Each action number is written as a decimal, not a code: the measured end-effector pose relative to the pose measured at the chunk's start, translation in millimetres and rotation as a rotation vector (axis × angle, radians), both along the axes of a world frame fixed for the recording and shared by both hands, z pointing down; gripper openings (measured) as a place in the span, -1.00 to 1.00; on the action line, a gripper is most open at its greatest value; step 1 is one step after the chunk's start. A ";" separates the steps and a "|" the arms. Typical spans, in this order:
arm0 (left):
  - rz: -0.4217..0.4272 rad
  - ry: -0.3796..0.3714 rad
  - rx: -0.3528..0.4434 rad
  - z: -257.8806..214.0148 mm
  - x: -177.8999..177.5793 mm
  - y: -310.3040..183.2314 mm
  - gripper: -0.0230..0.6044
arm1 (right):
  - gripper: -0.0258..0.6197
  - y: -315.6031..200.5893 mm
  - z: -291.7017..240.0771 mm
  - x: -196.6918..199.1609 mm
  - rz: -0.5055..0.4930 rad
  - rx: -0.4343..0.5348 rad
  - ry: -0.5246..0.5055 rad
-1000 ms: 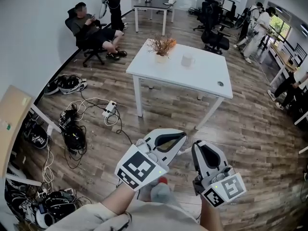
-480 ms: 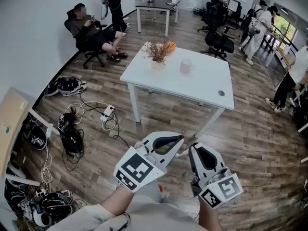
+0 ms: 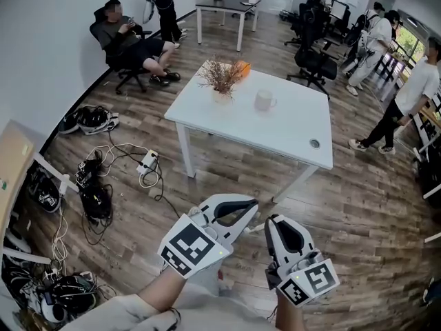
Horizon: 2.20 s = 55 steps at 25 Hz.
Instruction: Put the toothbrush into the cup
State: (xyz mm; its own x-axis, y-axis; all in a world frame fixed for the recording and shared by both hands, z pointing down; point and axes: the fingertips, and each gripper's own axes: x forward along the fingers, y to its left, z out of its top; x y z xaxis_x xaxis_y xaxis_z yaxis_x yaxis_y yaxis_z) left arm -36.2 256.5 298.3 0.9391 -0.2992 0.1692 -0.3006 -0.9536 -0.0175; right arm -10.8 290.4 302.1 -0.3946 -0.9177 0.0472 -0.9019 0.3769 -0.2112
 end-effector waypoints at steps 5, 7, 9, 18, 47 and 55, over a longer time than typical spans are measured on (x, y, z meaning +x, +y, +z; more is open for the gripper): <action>0.007 0.022 -0.015 3.2 8.8 -42.1 -0.90 | -0.76 -47.1 -0.9 4.3 -0.005 -0.005 0.026; 0.006 0.035 -0.017 3.0 15.6 -56.7 -0.90 | -0.76 -62.9 -2.6 10.5 -0.009 -0.004 0.039; 0.006 0.047 -0.016 4.8 23.1 -70.8 -0.91 | -0.76 -77.2 -1.8 18.2 -0.009 0.004 0.046; 0.014 0.081 0.001 -19.8 17.2 -162.4 -0.90 | -0.76 -166.4 -26.3 9.2 -0.035 0.044 0.065; 0.038 -0.045 -0.003 8.2 87.6 -271.3 -0.90 | -0.76 -272.3 -3.5 82.9 0.020 0.037 -0.024; -0.004 -0.056 -0.044 23.2 125.8 -339.0 -0.90 | -0.76 -341.2 10.0 125.3 -0.016 0.002 -0.029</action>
State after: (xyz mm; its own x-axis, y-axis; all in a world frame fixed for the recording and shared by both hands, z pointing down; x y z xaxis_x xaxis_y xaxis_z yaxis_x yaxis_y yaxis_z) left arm 89.5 -82.5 321.5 0.9266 -0.2941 0.2344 -0.3043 -0.9525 0.0079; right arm 114.5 -50.8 312.1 -0.4101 -0.9114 0.0334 -0.8894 0.3915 -0.2361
